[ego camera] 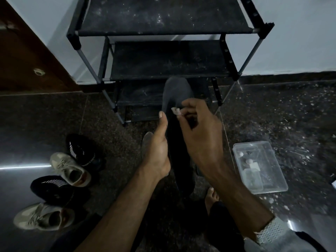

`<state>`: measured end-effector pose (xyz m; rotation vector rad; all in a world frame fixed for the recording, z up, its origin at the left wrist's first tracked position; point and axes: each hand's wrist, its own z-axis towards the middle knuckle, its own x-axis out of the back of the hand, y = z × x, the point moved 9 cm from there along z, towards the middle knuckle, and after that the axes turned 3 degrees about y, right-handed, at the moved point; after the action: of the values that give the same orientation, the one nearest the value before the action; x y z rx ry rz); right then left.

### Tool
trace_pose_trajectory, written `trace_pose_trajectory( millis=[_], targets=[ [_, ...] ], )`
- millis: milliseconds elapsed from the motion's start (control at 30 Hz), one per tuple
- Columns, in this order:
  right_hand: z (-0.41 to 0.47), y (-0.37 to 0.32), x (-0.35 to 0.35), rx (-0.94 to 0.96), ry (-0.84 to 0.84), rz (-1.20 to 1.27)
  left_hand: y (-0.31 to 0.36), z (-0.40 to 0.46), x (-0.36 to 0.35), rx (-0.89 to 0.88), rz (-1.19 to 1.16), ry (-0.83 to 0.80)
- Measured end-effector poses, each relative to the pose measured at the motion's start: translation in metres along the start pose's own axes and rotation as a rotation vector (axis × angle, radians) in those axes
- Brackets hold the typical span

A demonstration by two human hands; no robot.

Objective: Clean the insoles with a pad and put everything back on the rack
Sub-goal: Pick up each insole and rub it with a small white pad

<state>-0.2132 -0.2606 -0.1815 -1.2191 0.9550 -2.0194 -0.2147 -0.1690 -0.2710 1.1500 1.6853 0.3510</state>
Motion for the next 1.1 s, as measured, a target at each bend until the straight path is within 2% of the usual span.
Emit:
trace_pose_trajectory(
  millis=[167,367,633,867,1033,1100],
  targets=[
    [-0.007,-0.014,-0.013,0.093,-0.042,0.009,0.006,0.0,0.006,-0.022,-0.068,0.041],
    [0.016,0.016,0.021,-0.042,0.071,-0.023,-0.004,-0.004,-0.009,0.056,-0.029,-0.03],
    [-0.006,-0.017,-0.014,0.079,-0.063,0.009,0.003,-0.003,-0.004,0.012,-0.103,-0.012],
    [0.014,0.015,0.02,-0.057,0.051,0.017,-0.007,-0.005,-0.012,0.083,-0.006,-0.045],
    [-0.004,-0.016,-0.01,0.056,-0.049,0.049,-0.001,-0.002,-0.004,0.019,-0.051,-0.016],
    [0.0,-0.014,-0.007,0.082,-0.034,0.026,-0.003,-0.002,-0.004,0.027,-0.046,-0.018]
  ],
)
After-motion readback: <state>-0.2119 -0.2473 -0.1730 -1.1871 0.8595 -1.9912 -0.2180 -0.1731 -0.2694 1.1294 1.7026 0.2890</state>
